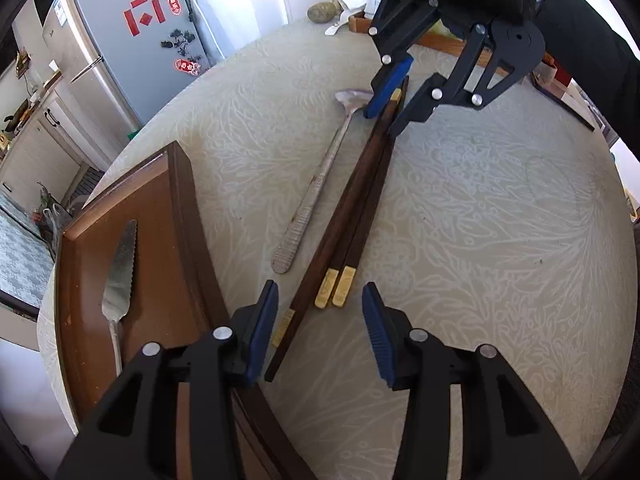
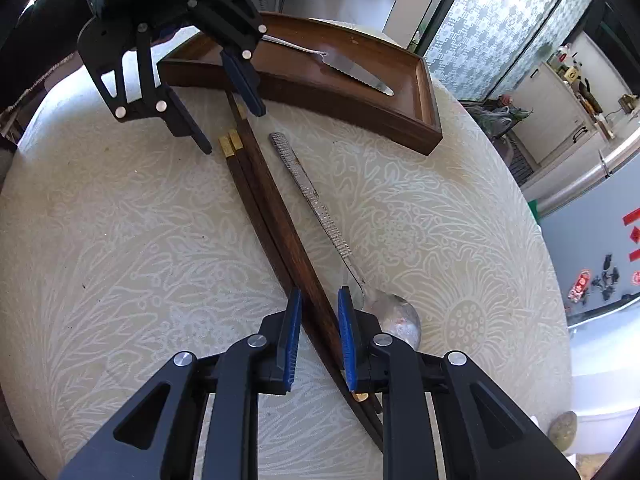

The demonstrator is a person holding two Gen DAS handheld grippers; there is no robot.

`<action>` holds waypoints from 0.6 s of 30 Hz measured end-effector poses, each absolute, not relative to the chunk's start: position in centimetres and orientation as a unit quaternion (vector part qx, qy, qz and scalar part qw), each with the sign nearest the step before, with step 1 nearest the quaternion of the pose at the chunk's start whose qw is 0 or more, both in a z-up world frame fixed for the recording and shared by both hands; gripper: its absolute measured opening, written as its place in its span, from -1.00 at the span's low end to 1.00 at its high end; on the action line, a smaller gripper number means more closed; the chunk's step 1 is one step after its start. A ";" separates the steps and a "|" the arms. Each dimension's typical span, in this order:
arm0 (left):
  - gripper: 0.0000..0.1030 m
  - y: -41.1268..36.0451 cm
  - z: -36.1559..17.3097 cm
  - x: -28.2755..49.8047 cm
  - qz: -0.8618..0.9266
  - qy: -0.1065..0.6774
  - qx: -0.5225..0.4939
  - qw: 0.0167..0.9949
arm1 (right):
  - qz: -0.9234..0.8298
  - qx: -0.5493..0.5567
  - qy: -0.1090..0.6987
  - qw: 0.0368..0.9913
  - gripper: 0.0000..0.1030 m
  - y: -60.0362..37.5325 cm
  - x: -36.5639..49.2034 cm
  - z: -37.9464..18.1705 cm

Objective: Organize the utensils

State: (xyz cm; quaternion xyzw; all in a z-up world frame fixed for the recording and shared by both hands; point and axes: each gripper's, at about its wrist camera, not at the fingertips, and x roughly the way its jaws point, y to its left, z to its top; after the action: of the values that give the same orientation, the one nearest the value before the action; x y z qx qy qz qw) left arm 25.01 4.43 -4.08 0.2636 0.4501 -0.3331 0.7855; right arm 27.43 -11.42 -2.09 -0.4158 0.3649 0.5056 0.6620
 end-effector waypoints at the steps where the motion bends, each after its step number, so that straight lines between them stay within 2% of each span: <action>1: -0.08 4.6 -4.3 25.1 -0.336 0.453 0.260 0.784 | 0.507 -0.412 0.367 0.662 -0.64 -11.4 27.5 -2.1; 6: -0.10 4.7 -4.5 25.6 -0.345 0.457 0.253 0.780 | 0.516 -0.402 0.377 0.656 -0.64 -11.5 27.9 -2.1; 14: -0.32 5.2 -4.3 26.5 -0.346 0.463 0.244 0.779 | 0.522 -0.397 0.390 0.647 -0.66 -11.5 28.3 -2.3; 16: -0.43 5.2 -4.3 26.6 -0.342 0.462 0.249 0.780 | 0.522 -0.396 0.388 0.648 -0.73 -11.3 28.6 -2.3; 18: -0.45 5.2 -4.4 26.5 -0.341 0.462 0.250 0.780 | 0.523 -0.395 0.390 0.647 -0.75 -11.3 28.5 -2.4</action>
State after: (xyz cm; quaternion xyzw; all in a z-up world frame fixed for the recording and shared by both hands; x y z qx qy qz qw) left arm 26.53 5.21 -4.37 0.2502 0.4618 -0.3413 0.7795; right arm 28.52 -11.31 -2.38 -0.3953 0.3902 0.5227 0.6467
